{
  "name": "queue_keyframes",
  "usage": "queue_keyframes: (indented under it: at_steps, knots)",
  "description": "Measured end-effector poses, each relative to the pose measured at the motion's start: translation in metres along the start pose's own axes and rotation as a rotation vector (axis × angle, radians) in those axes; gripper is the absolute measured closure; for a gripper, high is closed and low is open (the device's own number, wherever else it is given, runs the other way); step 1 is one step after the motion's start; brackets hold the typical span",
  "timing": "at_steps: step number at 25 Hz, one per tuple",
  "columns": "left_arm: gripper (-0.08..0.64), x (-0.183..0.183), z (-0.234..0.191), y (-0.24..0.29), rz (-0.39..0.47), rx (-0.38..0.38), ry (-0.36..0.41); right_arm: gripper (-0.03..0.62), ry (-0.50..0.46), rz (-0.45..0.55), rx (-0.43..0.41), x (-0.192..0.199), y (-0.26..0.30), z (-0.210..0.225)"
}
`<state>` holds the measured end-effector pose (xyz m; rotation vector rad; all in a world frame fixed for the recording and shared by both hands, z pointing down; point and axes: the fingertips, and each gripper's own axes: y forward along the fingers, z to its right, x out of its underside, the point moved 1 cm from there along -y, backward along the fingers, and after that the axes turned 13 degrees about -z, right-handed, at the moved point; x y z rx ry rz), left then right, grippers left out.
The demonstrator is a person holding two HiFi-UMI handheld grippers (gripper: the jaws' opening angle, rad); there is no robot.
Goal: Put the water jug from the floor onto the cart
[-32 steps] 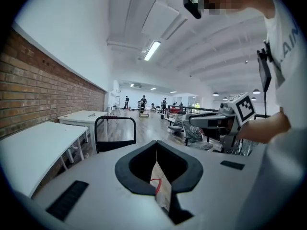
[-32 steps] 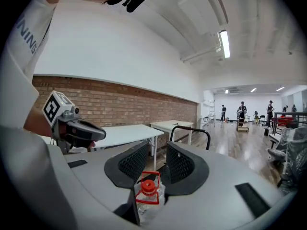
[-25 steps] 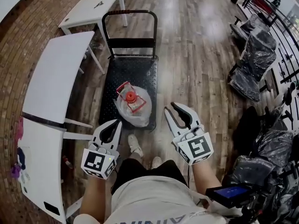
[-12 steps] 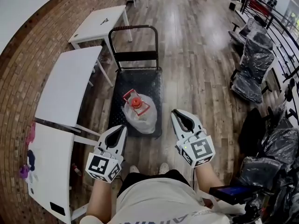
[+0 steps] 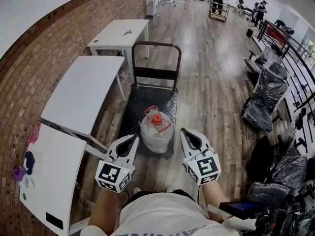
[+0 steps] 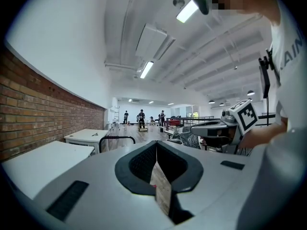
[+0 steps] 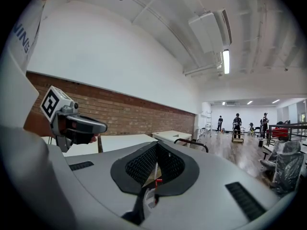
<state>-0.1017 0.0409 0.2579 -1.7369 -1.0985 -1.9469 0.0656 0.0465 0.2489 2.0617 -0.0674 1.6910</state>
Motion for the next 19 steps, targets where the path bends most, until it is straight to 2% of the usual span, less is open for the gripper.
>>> queue_keyframes:
  at_steps: [7,10,13,19]
  knots:
    - [0.557,0.0,-0.04,-0.022,0.021,-0.002,-0.025,0.587,-0.032,-0.013,0.018,-0.02,0.018,-0.03]
    - [0.557,0.004,-0.05,-0.025,0.03,0.002,-0.045,0.586,-0.077,-0.045,0.024,-0.02,0.023,-0.037]
    - [0.557,0.008,-0.057,-0.023,0.033,0.003,-0.07,0.586,-0.113,-0.075,0.03,-0.018,0.026,-0.039]
    - [0.557,0.007,-0.059,-0.018,0.034,0.009,-0.063,0.586,-0.118,-0.092,0.029,-0.015,0.031,-0.035]
